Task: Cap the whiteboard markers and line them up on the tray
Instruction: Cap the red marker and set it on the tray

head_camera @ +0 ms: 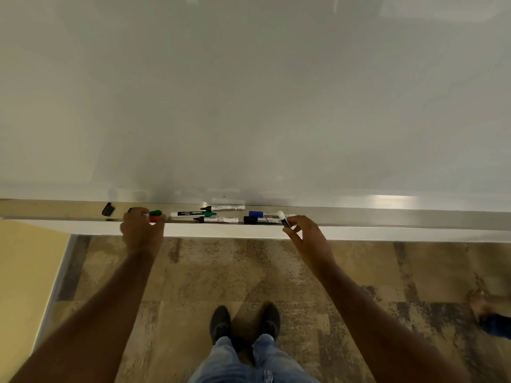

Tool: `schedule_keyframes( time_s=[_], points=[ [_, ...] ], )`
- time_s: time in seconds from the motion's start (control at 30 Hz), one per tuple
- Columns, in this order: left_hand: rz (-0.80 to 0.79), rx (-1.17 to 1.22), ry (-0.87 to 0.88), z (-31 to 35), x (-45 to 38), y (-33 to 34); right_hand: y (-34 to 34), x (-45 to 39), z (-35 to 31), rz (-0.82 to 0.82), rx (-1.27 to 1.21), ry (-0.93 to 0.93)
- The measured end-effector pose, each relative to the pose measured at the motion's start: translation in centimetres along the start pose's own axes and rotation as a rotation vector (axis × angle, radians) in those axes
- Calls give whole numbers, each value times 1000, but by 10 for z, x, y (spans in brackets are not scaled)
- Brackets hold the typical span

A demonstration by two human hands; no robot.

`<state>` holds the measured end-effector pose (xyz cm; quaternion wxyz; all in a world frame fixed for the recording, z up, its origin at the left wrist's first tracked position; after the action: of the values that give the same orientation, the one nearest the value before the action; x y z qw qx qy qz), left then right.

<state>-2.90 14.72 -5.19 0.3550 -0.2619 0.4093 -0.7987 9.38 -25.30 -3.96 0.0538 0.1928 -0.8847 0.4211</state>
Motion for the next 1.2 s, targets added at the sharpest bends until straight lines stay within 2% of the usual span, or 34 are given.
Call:
schedule_keyframes(
  time_s=[0.13,0.27,0.4,0.5,0.6,0.73,0.9,1.0,1.1,1.2],
  points=[
    [-88,-119,-67,-11,-13,-1,5,1,-11,-79,-179,78],
    [-95,-141,-69,-14,-18,3,9,2,-18,-27,-372,199],
    [-69,-60,-94,-15,-18,1,10,1,-26,53,-621,278],
    [11,197,-122,-11,-5,0,12,4,-32,77,-760,326],
    [10,524,-249,-2,17,4,19,8,-38,61,-873,374],
    [-121,852,-390,13,48,15,29,13,-44,46,-1053,480],
    [-295,1243,-447,47,85,30,40,18,-58,46,-1279,518],
    [-374,1332,-465,71,101,37,46,21,-68,33,-1333,554],
    [-387,1383,-485,91,112,41,49,22,-73,29,-1329,570],
    [-404,1345,-442,105,120,44,49,25,-76,15,-1293,541]
  ],
)
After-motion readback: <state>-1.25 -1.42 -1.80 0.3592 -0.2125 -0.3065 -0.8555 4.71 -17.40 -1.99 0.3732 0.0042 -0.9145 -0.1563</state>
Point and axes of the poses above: each hand's wrist, its own x-axis away from the middle knuckle, its own y-axis out of the palm, z = x × y, the point moved 2 cm from there along -x, towards the middle knuckle, and after that the axes turned 6 degrees about y, right-handed, at the moved point
